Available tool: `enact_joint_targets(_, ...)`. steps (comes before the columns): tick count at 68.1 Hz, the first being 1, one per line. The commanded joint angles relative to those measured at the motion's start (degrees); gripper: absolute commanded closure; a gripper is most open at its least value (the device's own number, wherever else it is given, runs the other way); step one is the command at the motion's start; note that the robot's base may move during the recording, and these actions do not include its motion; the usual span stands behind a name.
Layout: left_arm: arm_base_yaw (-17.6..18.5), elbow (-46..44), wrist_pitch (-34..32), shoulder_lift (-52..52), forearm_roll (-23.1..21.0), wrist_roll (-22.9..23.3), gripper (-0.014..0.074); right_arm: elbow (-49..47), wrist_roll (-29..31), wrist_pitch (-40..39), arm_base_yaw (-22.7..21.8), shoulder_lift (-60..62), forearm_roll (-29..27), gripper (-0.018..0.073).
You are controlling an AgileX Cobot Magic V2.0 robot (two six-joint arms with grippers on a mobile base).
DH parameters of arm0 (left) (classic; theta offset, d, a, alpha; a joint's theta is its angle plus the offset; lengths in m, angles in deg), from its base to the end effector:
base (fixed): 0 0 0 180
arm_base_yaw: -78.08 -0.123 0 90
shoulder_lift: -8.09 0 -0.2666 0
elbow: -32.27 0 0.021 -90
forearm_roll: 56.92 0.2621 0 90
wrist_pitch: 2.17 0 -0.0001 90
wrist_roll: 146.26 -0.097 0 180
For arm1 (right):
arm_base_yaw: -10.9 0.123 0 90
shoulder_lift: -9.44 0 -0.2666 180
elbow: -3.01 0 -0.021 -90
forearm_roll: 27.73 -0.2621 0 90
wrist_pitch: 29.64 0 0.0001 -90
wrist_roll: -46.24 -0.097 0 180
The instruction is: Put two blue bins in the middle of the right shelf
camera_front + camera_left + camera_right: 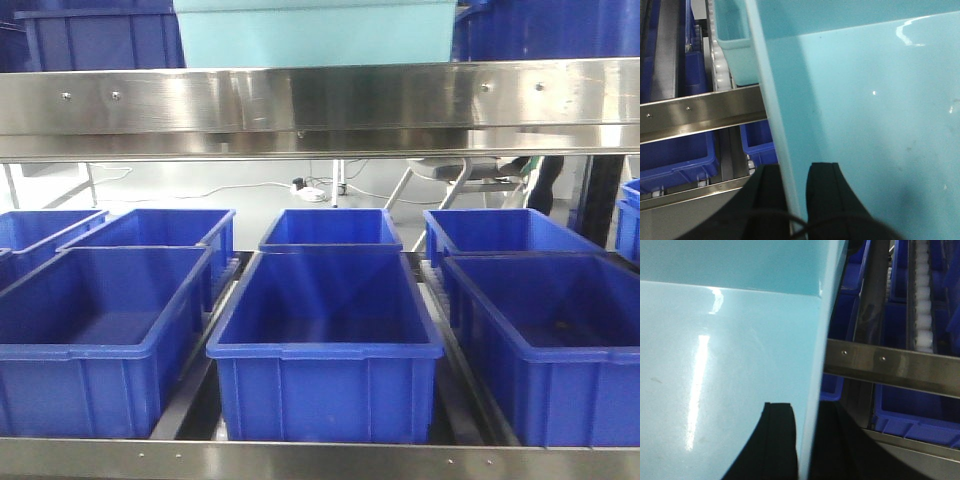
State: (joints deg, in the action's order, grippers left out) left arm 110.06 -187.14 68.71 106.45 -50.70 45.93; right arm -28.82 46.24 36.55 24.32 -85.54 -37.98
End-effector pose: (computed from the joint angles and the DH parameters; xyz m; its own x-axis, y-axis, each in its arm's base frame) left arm 0.2823 -0.1646 0.4782 -0.6147 0.1772 -0.7686 0.3574 0.9313 -0.0711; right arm 0.3094 0.0901 0.4654 -0.6361 -0.0779 -0.7676 -0.3066 0.9385 0.1588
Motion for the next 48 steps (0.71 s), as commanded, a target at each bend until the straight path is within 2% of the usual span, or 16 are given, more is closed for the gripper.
enact_joint_targets(1,0.4,-0.7,-1.8,-1.1,-0.5,-1.0,0.0707,-0.7,1.0,-2.3,-0.2,0.5,1.0,0.0721)
enact_joint_targets(48,0.4,-0.7,-1.8,-1.1,-0.5,-1.0,0.0707,-0.7,1.0,-2.3,-0.2,0.5,1.0,0.0721)
